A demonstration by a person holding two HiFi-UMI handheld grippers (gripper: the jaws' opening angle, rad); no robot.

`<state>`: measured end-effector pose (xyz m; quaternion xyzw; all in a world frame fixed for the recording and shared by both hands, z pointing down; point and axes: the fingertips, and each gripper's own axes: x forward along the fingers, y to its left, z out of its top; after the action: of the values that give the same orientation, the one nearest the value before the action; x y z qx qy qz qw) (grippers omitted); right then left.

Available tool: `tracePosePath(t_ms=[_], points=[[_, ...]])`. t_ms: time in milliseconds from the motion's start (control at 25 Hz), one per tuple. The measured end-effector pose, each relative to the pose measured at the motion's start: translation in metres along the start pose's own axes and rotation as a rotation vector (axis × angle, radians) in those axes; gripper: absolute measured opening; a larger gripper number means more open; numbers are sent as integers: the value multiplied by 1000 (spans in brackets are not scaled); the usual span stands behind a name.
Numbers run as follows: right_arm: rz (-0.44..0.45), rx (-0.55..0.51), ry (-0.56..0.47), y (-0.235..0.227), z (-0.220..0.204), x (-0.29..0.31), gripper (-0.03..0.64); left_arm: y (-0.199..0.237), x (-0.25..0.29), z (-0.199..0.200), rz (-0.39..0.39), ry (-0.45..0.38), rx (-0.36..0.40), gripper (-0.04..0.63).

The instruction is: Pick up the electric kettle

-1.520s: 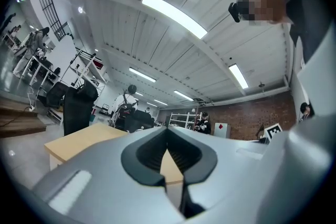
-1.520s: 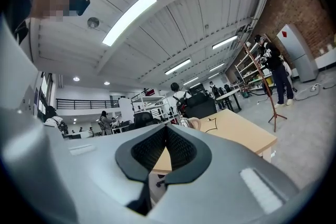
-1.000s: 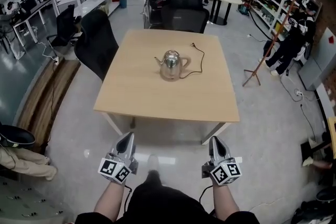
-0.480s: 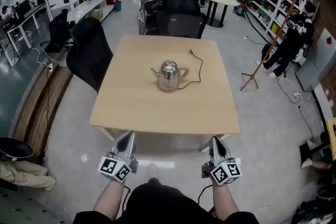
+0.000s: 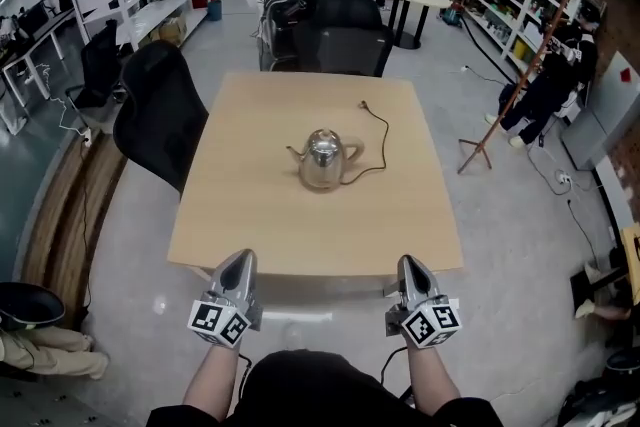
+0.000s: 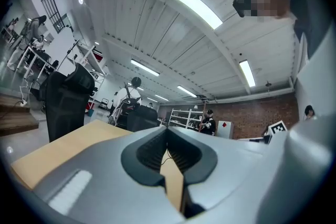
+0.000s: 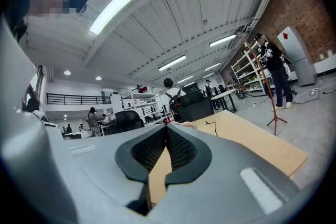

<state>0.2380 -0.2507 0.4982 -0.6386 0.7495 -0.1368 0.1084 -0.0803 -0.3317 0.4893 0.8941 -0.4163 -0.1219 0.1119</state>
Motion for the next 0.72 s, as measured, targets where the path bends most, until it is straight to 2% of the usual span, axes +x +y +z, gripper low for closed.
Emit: tracePosePath(t_ms=[520,720], points=[[-10,-12,-48,-2,14,78,2,54,61,15,-37,-4,34,0],[-30,-18,-7,-2,5,92,2,64,68,9,-40,9,21,0]])
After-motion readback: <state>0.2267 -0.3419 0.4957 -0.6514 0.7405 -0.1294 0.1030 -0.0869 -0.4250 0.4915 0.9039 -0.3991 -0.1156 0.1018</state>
